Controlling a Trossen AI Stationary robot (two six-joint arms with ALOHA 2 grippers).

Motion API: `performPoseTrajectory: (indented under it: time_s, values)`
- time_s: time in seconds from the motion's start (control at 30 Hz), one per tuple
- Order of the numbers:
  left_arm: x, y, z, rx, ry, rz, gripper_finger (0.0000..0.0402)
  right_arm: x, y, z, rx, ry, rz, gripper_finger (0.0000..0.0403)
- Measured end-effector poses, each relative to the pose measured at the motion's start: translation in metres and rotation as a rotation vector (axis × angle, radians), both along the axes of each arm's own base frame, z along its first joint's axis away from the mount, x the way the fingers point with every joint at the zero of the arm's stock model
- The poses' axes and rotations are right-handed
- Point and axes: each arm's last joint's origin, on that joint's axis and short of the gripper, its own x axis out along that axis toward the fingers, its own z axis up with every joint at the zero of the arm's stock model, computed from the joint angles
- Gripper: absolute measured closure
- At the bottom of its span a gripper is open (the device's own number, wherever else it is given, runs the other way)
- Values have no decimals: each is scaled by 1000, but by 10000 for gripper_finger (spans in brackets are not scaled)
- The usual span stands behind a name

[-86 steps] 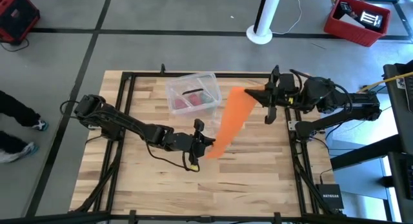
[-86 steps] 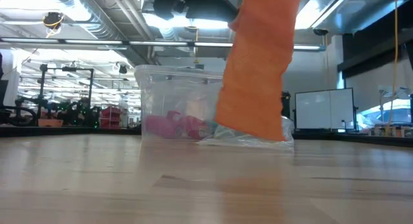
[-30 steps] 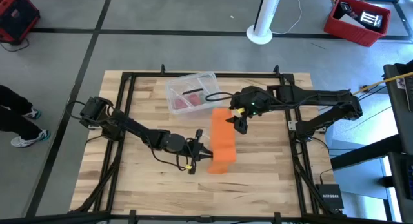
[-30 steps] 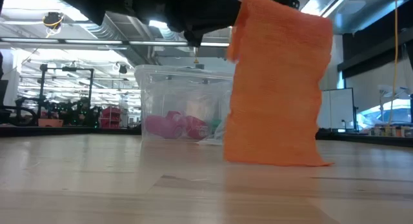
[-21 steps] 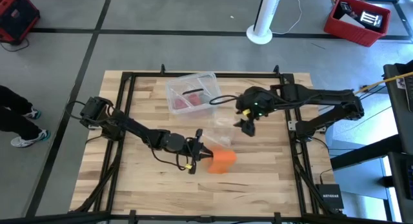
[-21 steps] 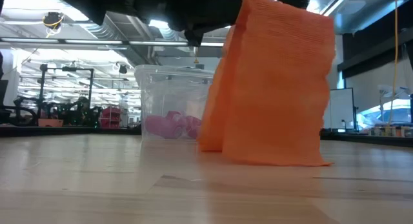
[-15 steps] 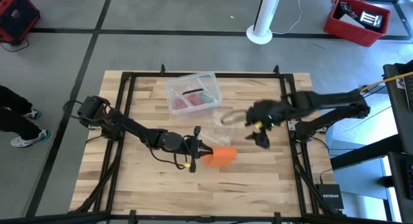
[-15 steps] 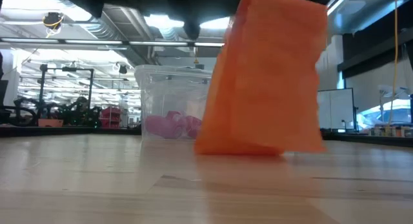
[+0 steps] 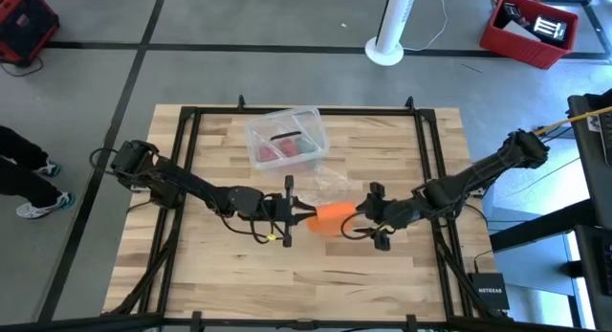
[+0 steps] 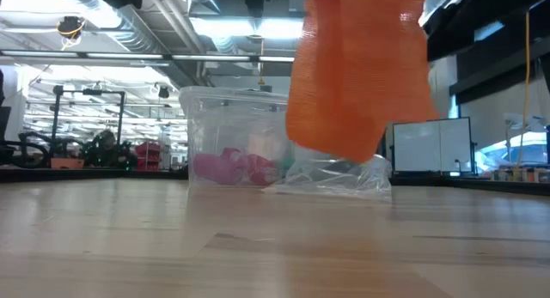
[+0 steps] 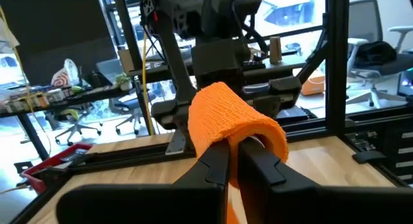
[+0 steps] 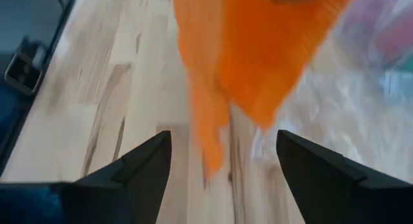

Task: Roll bandage
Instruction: Roll the orange bandage

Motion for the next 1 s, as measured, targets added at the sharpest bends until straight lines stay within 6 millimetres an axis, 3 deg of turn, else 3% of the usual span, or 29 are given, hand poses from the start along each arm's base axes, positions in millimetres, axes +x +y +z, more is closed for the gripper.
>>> performPoseTrajectory:
  time_s: [0.13, 0.3, 0.57, 0.77, 1.0]
  values:
    - [0, 0, 0, 19, 3, 0, 391, 3, 2, -10, 60, -87, 29, 146]
    - [1, 4, -1, 27, 11, 13, 391, 3, 8, -8, 124, -108, 77, 198]
    - [2, 7, -3, 24, 29, 21, 391, 1, 7, -11, 186, -52, 54, 275]
    - [2, 7, -3, 21, 29, 21, 391, 9, 8, -5, 99, -181, 33, 297]
    - [2, 7, -3, 22, 30, 20, 391, 9, 6, -13, 28, -136, -12, 302]
